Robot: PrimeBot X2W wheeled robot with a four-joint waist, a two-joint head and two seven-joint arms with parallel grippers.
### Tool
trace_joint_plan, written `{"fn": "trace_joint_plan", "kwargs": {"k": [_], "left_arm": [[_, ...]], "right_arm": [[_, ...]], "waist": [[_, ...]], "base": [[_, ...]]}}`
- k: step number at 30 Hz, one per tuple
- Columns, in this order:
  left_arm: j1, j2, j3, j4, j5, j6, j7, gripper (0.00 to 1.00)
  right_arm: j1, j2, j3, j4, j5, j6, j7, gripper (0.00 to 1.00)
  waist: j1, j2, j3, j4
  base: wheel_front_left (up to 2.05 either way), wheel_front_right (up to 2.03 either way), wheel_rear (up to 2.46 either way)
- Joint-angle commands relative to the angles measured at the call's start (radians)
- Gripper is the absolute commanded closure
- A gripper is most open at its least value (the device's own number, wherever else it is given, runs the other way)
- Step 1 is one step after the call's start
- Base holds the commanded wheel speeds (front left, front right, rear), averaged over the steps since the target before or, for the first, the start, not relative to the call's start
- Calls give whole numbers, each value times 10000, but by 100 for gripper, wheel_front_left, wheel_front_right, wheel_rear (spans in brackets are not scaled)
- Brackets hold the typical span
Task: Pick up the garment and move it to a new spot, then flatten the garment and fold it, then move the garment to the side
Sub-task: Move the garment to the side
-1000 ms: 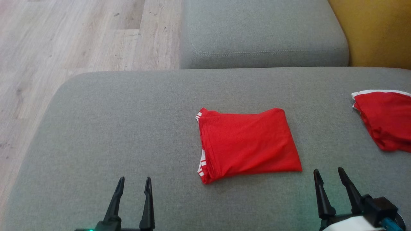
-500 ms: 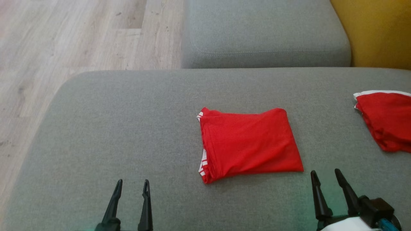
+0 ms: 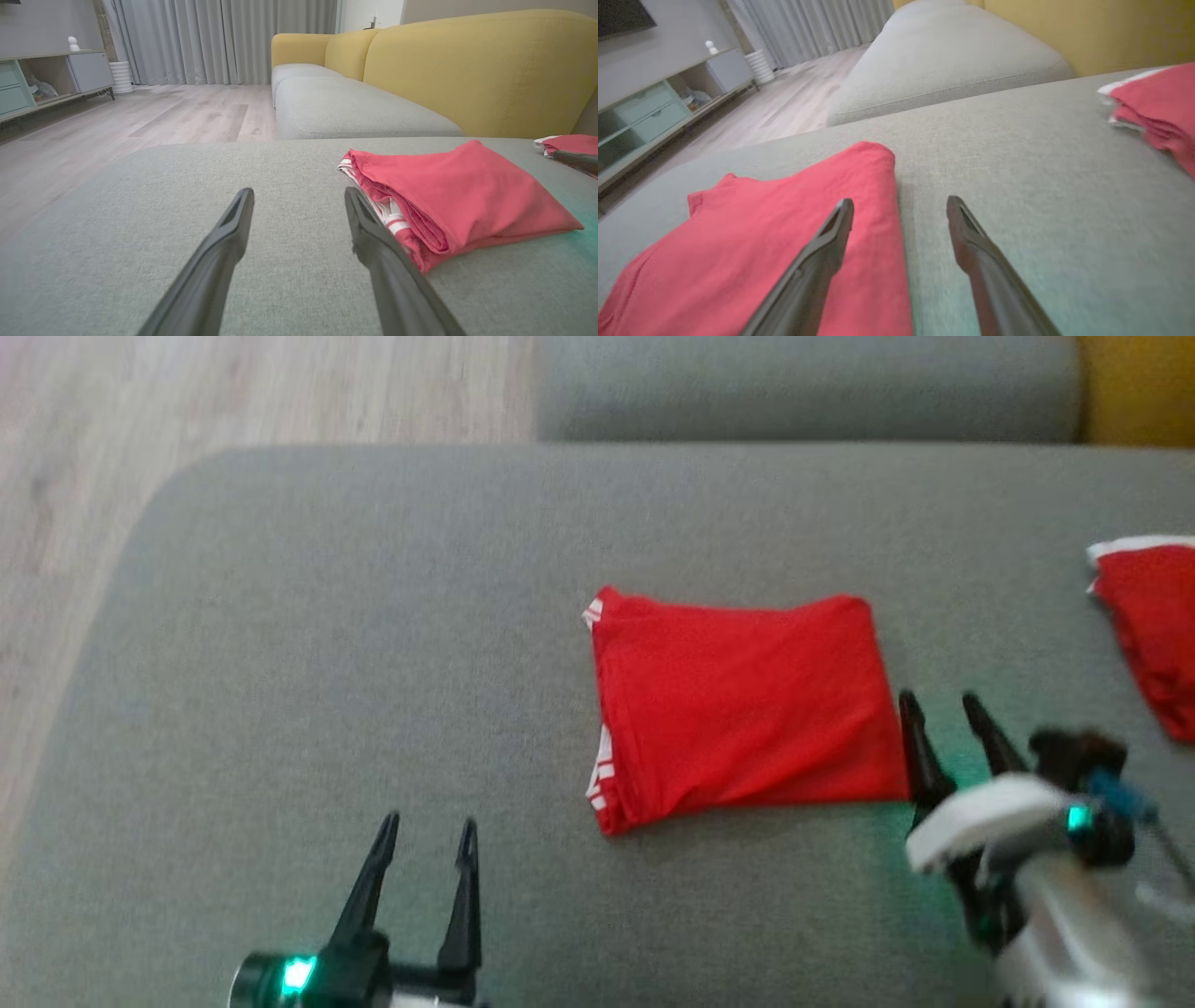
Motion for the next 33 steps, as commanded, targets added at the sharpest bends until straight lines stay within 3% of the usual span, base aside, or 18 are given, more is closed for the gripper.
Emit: {"fn": "trace_joint_plan", "kwargs": {"k": [1,6,7,8,9,10,17,26,33], "left_arm": [[-588,-71,183,-367,108,74,-95,0],[-1012,-72,-165,-288,35,190,-95,0],[-1073,-72,-221,-263,19,212,-95,0],[-1116,-72,-263,-237,6,236,-95,0],[-1162,-72,-297,-200,-29,289,-95,0],[-1173,-72,-288,-195,-40,313,-95,0],[-1148,-72,-132,-229,21,354,-95,0],[-1721,-72,-114,-417,385,273,-95,0],[-2213,-72,-154,-517,513,258,-95,0]], "right_arm": [[-634,-235,330,-9,128,-7,117,0],[-2067,-563,869,1631,691,-7,905,0],[-2210,-554,1036,1901,860,-7,1086,5],[-2307,-537,1233,2140,1025,-7,1270,32],[-2401,-508,1612,2434,1387,-7,1510,91],[-2430,-498,1770,2458,1587,-7,1491,100],[-2996,-1262,2340,2685,1687,-7,543,100],[-4701,-3288,2439,2679,1052,-7,249,100],[-5709,-4667,2252,2846,636,-7,201,100]], "waist": [[-2,0,488,185],[-2,0,1025,440],[-2,0,1070,480],[-2,0,1095,507],[-2,0,1119,536],[-2,0,1121,525],[-2,0,1137,-137],[-2,0,2050,-1276],[-2,0,2693,-1601]], "base": [[0,0,0],[0,0,0],[0,0,0],[0,0,0],[0,0,0],[0,0,0],[0,0,0],[0,0,0],[0,0,0]]}}
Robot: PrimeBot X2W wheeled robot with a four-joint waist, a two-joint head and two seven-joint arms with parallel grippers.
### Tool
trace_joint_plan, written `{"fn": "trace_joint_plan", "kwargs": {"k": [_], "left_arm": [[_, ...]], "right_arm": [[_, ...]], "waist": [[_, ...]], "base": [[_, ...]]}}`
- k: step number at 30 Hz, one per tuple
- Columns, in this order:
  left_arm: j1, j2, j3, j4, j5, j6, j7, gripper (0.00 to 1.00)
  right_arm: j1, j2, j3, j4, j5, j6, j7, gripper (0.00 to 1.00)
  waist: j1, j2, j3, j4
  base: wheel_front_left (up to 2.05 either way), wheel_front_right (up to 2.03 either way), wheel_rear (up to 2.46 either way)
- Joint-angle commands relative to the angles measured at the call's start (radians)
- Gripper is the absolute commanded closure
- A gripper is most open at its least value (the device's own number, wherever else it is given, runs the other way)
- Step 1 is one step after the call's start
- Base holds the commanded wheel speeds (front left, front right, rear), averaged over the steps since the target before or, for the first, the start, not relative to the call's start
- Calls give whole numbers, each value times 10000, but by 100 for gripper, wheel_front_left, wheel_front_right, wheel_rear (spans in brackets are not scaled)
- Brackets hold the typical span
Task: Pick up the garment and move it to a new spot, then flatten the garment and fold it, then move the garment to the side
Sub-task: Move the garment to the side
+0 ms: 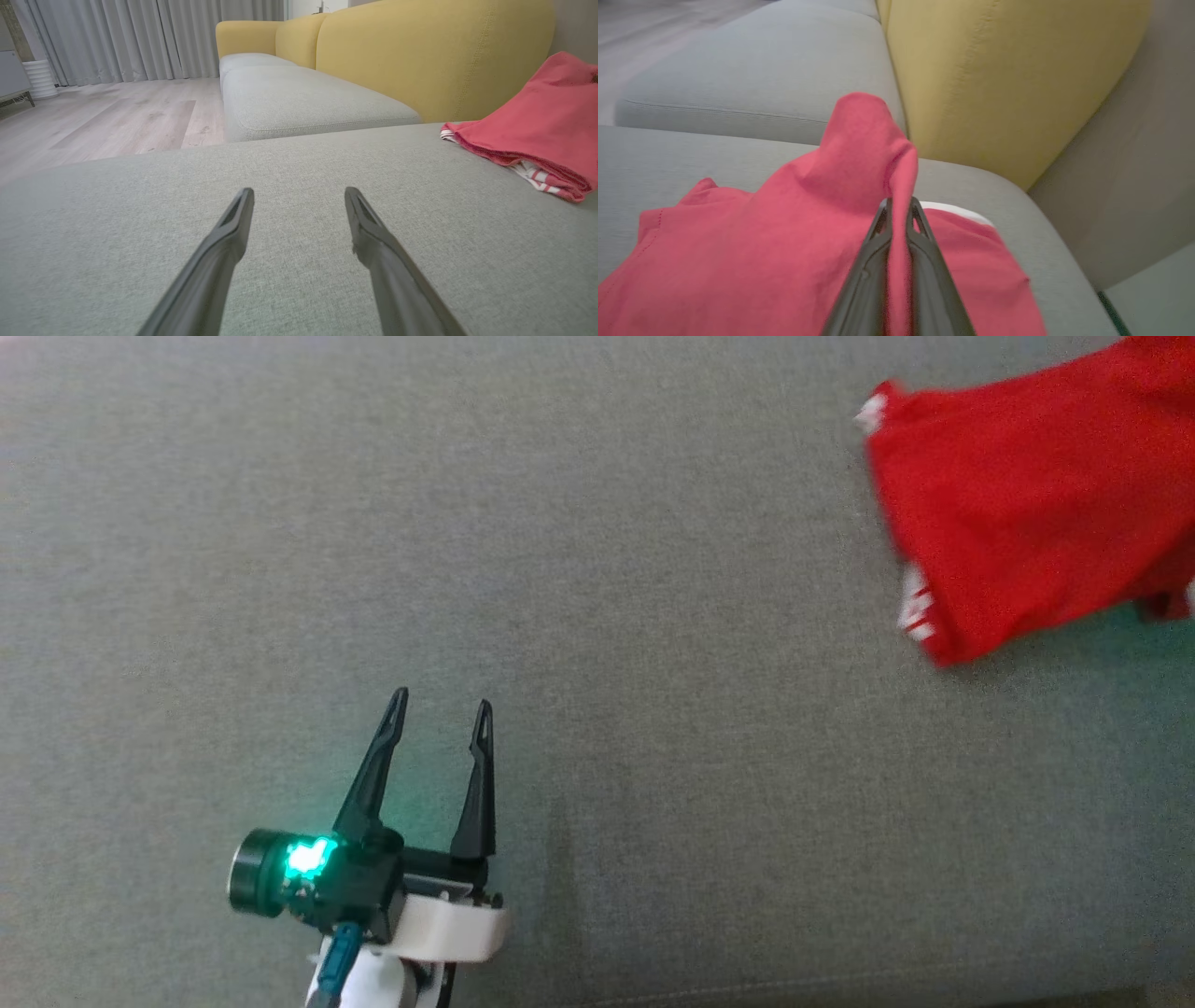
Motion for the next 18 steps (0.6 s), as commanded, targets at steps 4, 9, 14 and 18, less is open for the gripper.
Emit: {"fn": "trace_joint_plan", "kwargs": {"k": [4,9,14,18], "left_arm": [[-354,-53,259,-294,141,-45,-93,0],[-484,-53,385,-285,47,-73,-93,0],[-378,-53,662,-292,-524,265,-93,0],[-40,-53,871,-138,-881,321,-93,0]], "right_arm": [[-575,-1013,-257,18,-362,-9,-149,100],[-855,-1593,-563,228,-1007,-9,-370,0],[-538,-1040,-1212,472,-1794,-9,-652,0],[541,182,-1848,88,-2072,-9,-799,0]], "waist": [[-2,0,431,-255],[-2,0,424,-259],[-2,0,-143,-205],[-2,0,-972,-211]], "base": [[0,0,0],[0,0,0],[0,0,0],[0,0,0]]}}
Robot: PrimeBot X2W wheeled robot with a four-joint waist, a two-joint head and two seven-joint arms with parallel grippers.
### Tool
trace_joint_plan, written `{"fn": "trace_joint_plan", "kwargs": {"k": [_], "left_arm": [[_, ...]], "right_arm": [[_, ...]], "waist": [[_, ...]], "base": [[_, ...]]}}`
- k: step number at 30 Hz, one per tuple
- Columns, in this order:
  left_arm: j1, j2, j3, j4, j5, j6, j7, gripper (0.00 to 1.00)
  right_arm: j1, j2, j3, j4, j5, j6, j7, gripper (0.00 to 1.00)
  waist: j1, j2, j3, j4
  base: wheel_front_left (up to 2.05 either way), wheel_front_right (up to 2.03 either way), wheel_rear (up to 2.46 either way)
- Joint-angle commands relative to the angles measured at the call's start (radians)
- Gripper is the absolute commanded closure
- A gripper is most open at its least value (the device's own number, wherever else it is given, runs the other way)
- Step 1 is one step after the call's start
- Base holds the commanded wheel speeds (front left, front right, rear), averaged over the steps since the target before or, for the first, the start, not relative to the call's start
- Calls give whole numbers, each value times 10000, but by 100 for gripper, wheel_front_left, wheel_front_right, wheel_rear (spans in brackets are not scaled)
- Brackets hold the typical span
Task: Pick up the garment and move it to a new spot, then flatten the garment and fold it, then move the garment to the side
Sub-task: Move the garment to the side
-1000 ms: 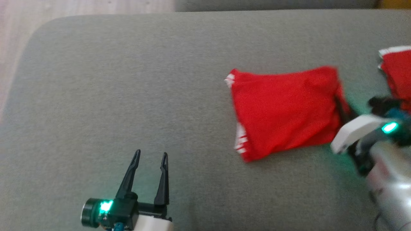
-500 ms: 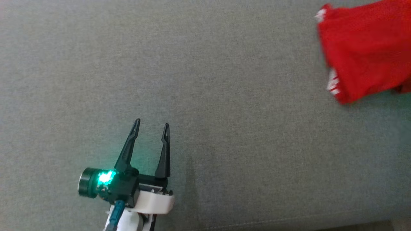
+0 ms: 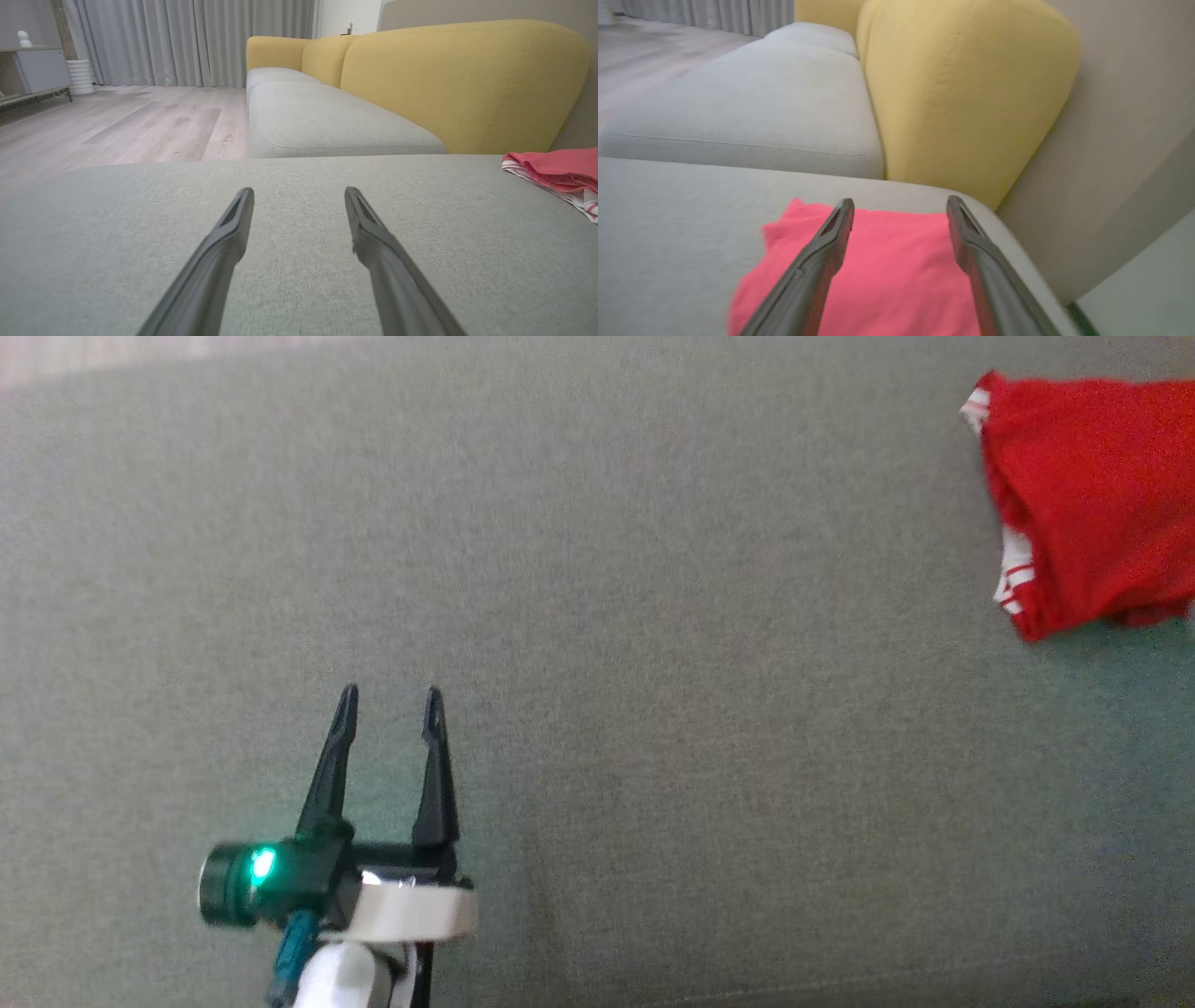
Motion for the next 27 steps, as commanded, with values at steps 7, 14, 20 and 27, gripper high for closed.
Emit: {"fn": "trace_joint_plan", "kwargs": {"k": [7,14,20,27], "left_arm": [[1092,-36,688,135,-823,-32,-93,0],[1679,-36,842,306,-927,22,-93,0],[2164,-36,961,172,-765,1,-93,0],[2463,-36,1007,52,-714,9,-93,0]], "right_arm": [[4180,2731,-470,-3580,-238,-9,-134,0],[7245,4358,46,-6265,-446,-9,-136,0],[8458,4745,-218,-7222,-1043,-9,-136,0],[8895,4832,-585,-7444,-965,-9,-137,0]], "waist": [[0,0,-2370,-2],[0,0,-3453,279],[0,0,-3909,546],[0,0,-4034,756]], "base": [[0,0,0],[0,0,0],[0,0,0],[0,0,0]]}}
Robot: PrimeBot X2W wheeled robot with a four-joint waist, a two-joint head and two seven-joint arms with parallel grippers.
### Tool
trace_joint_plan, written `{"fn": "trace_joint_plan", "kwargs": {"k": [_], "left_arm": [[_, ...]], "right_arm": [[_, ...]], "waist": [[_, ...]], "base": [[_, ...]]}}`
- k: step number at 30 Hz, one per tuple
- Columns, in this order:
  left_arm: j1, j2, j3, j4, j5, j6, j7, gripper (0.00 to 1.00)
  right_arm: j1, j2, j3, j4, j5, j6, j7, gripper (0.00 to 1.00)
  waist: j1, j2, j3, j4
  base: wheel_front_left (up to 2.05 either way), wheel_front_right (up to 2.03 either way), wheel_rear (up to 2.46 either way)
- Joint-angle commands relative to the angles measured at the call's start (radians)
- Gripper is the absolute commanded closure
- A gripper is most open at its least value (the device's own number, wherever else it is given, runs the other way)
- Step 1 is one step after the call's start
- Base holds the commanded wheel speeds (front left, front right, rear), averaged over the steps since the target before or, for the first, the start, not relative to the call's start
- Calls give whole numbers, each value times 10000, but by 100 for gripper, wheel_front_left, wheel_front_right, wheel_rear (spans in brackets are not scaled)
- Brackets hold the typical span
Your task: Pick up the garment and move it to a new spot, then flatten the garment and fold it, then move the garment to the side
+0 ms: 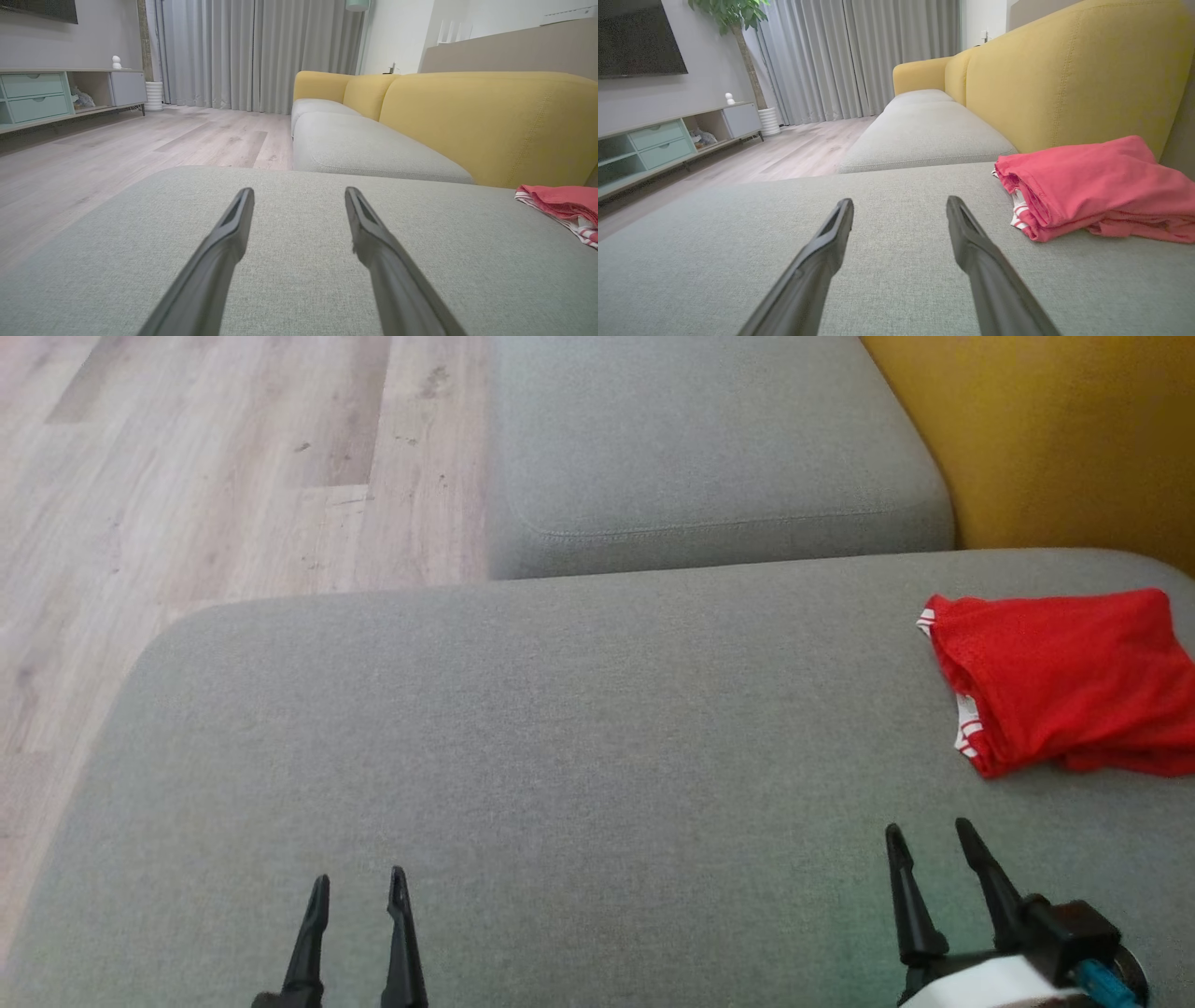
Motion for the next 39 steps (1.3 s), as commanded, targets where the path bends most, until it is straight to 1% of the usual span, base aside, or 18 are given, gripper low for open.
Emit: {"fn": "trace_joint_plan", "kwargs": {"k": [1,9,10,14,39], "left_arm": [[-337,-34,405,-407,114,13,-95,0],[-303,-34,435,-378,284,-11,-95,0],[-1,2,22,-46,221,-5,1,100],[90,-4,-32,470,180,-12,51,100],[-568,142,477,596,-2923,-595,646,100]], "right_arm": [[-365,-52,201,-393,128,-9,-108,0],[-247,-47,291,-389,369,-9,-108,0],[1,6,29,-39,345,-2,0,100],[98,9,29,497,407,-2,27,100],[-429,-73,-249,355,3527,-4,709,100]], "waist": [[2,-1,-11,58],[2,-1,29,107],[2,-1,27,110],[2,-1,41,105],[2,-1,331,105]], "base": [[0,0,0],[0,0,0],[0,0,0],[0,0,0],[0,0,0]]}}
